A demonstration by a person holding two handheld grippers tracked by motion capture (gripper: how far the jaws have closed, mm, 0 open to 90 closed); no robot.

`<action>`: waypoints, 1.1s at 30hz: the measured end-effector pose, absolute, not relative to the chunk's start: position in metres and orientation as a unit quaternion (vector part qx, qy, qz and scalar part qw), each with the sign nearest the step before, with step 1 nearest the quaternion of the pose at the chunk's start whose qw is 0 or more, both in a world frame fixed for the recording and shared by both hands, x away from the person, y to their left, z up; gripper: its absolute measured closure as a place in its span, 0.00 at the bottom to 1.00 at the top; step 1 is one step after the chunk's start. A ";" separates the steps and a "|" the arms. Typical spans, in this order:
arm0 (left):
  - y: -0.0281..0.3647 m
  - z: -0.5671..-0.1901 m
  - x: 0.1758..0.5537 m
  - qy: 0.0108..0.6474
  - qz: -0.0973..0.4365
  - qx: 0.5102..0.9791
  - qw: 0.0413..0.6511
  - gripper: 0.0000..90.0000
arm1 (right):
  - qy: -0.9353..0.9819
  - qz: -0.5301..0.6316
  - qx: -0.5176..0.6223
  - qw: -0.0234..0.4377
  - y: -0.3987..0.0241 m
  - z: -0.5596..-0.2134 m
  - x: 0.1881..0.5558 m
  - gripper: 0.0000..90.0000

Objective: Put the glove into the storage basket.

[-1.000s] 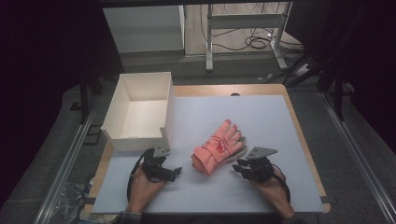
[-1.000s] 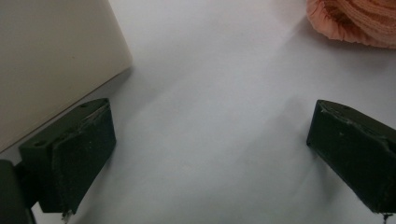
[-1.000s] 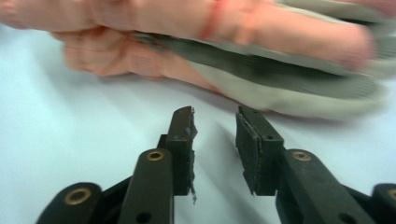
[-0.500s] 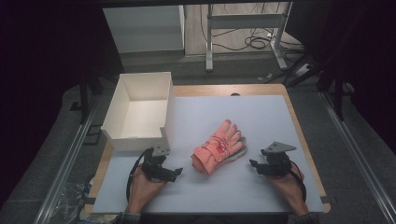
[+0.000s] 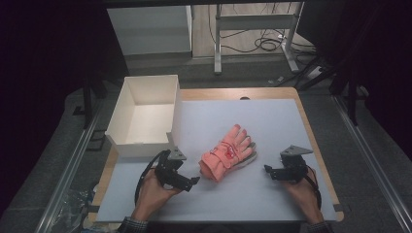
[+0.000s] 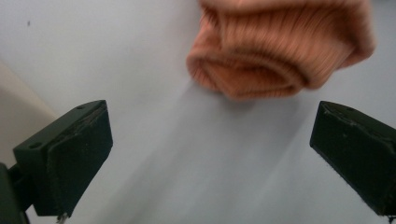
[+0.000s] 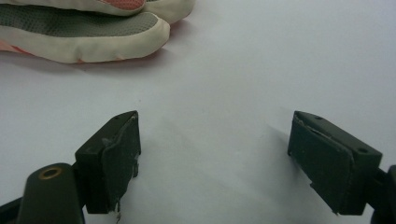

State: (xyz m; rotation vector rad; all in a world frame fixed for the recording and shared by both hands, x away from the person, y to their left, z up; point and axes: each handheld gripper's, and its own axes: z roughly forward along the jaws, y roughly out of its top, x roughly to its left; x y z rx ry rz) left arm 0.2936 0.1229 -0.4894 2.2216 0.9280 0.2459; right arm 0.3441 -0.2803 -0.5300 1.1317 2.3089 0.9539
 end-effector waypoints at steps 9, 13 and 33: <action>0.093 -0.464 0.303 0.335 0.093 0.869 0.351 0.00 | 0.825 0.342 0.403 0.200 -0.280 -0.531 0.344 0.19; 0.080 -0.462 0.310 0.330 0.094 0.873 0.348 0.00 | 0.824 0.343 0.404 0.200 -0.280 -0.531 0.344 0.19; 0.013 -0.497 0.354 0.338 0.080 0.892 0.288 0.00 | 0.824 0.342 0.403 0.203 -0.280 -0.531 0.343 0.19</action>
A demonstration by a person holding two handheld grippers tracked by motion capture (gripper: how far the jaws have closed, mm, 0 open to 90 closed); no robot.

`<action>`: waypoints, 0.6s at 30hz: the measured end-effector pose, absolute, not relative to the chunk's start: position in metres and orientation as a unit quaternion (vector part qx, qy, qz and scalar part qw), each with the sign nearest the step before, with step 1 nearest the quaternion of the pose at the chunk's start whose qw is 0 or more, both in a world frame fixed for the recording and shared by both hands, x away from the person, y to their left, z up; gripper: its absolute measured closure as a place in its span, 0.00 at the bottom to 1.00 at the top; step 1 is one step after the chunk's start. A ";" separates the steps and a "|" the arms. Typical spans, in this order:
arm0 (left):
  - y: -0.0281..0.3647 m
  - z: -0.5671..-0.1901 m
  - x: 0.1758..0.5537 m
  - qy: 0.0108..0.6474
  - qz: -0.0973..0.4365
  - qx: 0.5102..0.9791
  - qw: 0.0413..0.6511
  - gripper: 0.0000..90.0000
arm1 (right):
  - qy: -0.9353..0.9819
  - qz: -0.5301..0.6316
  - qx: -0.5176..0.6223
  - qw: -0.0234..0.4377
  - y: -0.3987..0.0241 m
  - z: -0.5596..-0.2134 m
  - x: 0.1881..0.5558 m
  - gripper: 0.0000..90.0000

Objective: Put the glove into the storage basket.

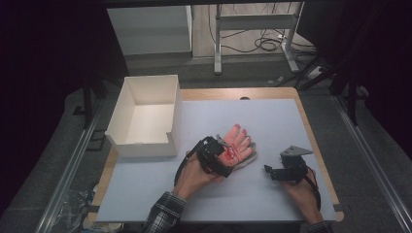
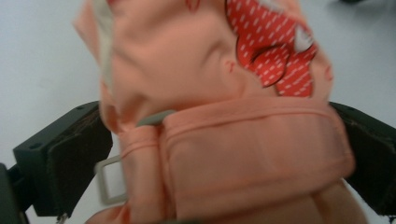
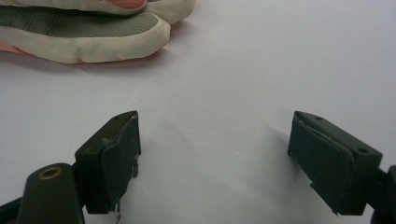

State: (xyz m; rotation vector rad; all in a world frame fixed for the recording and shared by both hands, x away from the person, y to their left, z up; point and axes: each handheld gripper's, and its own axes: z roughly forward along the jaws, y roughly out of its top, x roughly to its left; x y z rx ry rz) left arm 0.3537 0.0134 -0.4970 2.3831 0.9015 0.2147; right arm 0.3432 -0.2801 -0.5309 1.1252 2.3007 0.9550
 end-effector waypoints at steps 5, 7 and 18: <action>0.011 -0.511 0.353 0.338 0.071 0.898 0.274 0.00 | 0.825 0.342 0.402 0.203 -0.280 -0.531 0.343 0.19; 0.009 -0.516 0.351 0.340 0.075 0.899 0.267 0.00 | 0.825 0.342 0.402 0.203 -0.280 -0.531 0.343 0.19; 0.009 -0.519 0.346 0.350 0.079 0.897 0.256 0.25 | 0.825 0.341 0.403 0.203 -0.280 -0.531 0.343 0.19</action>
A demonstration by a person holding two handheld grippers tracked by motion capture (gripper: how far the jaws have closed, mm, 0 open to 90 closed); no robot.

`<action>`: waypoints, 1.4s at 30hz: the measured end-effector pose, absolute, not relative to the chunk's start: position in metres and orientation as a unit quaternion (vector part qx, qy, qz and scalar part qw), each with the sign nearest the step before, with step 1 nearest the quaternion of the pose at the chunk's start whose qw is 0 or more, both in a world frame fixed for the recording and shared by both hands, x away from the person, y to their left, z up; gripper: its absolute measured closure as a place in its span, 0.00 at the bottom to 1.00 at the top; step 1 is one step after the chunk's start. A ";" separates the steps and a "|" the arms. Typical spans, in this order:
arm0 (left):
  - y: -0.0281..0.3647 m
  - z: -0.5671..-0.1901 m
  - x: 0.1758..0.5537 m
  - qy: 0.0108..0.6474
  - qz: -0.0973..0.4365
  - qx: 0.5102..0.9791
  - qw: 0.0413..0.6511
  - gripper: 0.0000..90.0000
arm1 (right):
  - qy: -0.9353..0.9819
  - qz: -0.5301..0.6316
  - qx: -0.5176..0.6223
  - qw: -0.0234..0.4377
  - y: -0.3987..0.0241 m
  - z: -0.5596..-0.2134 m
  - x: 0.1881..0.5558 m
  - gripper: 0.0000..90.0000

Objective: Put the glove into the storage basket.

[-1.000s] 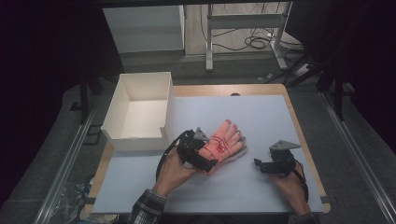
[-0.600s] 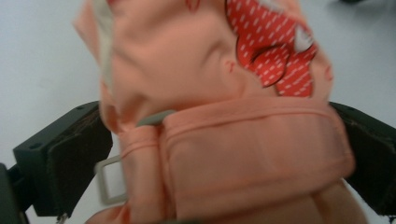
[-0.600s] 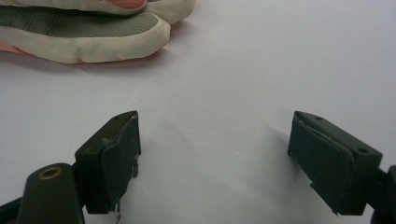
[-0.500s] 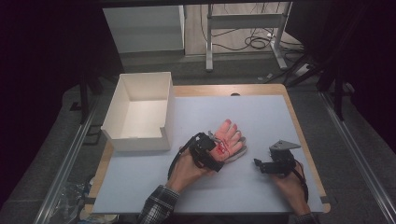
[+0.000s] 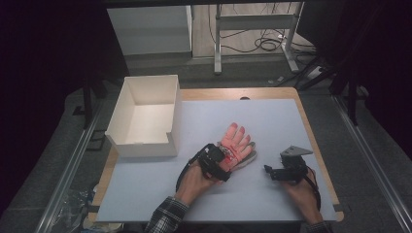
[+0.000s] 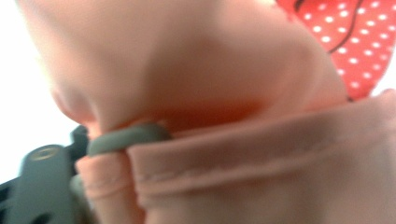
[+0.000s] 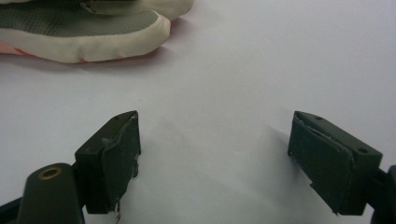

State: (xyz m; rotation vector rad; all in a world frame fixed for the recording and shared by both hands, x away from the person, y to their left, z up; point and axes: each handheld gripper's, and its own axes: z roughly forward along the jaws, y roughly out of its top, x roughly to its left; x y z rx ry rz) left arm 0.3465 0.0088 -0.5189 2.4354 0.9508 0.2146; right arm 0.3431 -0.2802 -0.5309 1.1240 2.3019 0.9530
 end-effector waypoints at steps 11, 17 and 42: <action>0.014 -0.510 0.346 0.337 0.069 0.900 0.269 0.48 | 0.825 0.341 0.403 0.203 -0.280 -0.531 0.343 0.19; 0.024 -0.506 0.352 0.347 0.051 0.889 0.295 0.51 | 0.825 0.341 0.403 0.203 -0.280 -0.531 0.343 0.19; 0.042 -0.440 0.387 0.373 0.087 0.879 0.285 0.51 | 0.824 0.342 0.404 0.203 -0.280 -0.531 0.343 0.19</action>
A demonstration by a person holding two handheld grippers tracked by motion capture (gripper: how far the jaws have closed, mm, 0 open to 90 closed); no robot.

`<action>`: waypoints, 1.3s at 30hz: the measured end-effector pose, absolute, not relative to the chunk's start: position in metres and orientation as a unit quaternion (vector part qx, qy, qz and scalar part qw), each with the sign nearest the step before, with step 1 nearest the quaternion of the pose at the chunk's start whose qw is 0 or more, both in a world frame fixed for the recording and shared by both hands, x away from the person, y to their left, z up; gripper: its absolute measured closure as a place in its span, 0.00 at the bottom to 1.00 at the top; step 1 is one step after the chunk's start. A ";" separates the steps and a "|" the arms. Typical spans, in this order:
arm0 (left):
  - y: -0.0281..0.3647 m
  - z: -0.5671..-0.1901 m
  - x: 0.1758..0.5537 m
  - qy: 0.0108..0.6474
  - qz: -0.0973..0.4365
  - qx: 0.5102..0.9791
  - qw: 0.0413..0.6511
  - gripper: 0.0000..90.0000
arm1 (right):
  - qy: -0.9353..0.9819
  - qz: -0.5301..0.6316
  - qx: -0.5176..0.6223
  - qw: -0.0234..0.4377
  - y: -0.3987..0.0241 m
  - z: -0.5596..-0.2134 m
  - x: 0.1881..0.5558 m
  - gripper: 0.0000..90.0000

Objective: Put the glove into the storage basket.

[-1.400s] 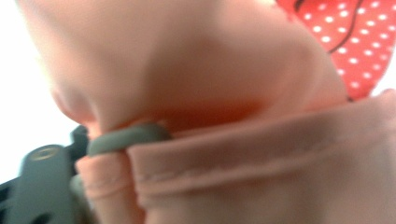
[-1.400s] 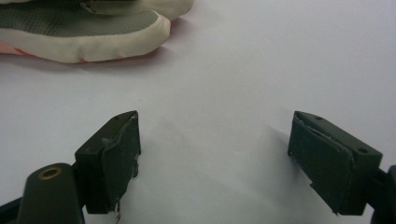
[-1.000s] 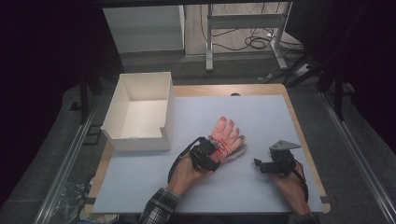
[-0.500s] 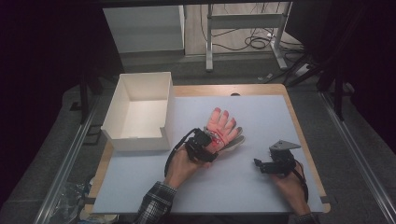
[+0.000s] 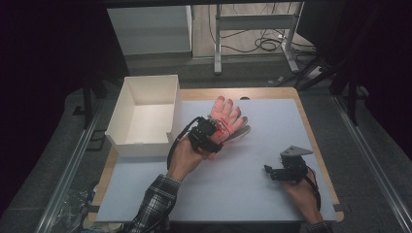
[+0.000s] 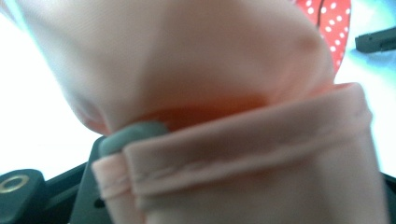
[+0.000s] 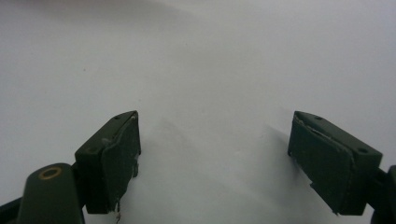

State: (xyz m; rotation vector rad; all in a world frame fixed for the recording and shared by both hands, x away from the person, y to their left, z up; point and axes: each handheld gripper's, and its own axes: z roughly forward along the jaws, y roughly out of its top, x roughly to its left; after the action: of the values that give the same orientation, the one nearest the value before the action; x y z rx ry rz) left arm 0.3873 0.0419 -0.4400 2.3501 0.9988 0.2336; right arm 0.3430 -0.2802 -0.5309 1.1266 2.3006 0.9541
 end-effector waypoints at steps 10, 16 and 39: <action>0.053 -0.412 0.403 0.385 0.098 0.874 0.280 0.51 | 0.824 0.343 0.404 0.201 -0.280 -0.531 0.343 0.19; 0.060 -0.399 0.412 0.392 0.103 0.870 0.279 0.51 | 0.824 0.343 0.404 0.202 -0.280 -0.531 0.343 0.19; 0.119 -0.352 0.439 0.457 0.147 0.830 0.284 0.51 | 0.824 0.343 0.404 0.202 -0.280 -0.531 0.343 0.19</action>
State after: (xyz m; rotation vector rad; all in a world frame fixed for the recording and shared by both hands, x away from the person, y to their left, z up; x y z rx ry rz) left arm 0.4390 0.1186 -0.3518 2.2213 1.2218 0.3926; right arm 0.3427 -0.2799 -0.5311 1.1290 2.3005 0.9574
